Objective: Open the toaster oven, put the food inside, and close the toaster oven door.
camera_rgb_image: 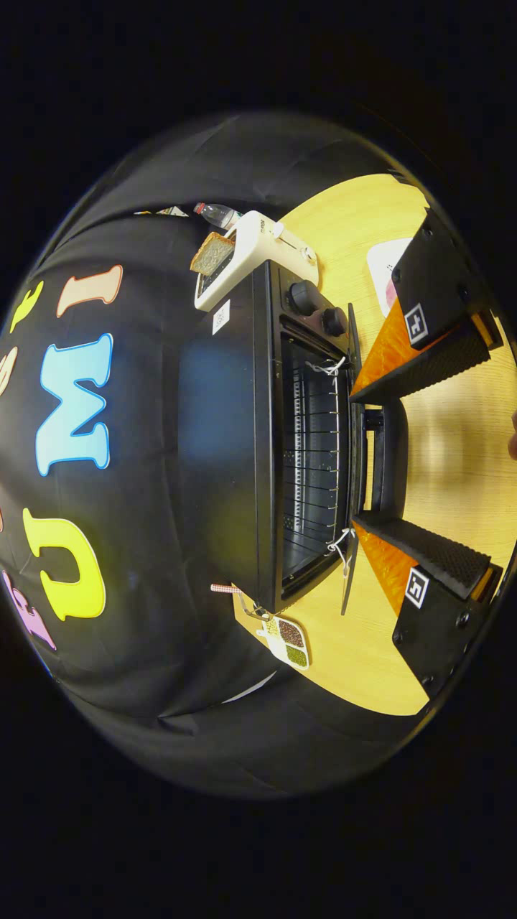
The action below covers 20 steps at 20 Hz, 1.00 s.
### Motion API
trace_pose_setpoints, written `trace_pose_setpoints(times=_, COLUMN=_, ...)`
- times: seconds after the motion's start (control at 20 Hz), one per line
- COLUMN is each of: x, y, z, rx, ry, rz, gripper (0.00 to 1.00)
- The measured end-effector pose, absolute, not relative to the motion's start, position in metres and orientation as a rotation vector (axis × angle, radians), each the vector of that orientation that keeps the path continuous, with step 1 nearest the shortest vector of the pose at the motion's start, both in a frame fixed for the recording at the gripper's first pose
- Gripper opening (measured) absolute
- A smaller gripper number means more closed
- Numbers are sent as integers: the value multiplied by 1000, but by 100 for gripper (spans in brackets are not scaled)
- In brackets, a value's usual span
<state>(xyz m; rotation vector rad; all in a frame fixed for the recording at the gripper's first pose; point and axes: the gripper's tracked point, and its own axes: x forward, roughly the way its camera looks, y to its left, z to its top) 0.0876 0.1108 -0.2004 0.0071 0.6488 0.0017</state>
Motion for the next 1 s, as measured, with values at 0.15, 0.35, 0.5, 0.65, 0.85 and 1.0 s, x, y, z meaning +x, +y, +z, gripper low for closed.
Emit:
trace_pose_setpoints(times=0.15, x=78, y=111, z=-208, rx=-4, ry=669, rz=-1, gripper=97)
trace_pose_setpoints(times=0.35, x=55, y=110, z=-231, rx=-17, ry=758, rz=7, gripper=97)
trace_pose_setpoints(times=0.5, x=34, y=112, z=-269, rx=-22, ry=892, rz=60, gripper=96)
trace_pose_setpoints(times=0.65, x=18, y=104, z=-291, rx=-20, ry=973, rz=82, gripper=98)
trace_pose_setpoints(times=0.85, x=6, y=79, z=-283, rx=32, ry=958, rz=52, gripper=98)
trace_pose_setpoints(times=1.0, x=-2, y=44, z=-269, rx=35, ry=946, rz=17, gripper=98)
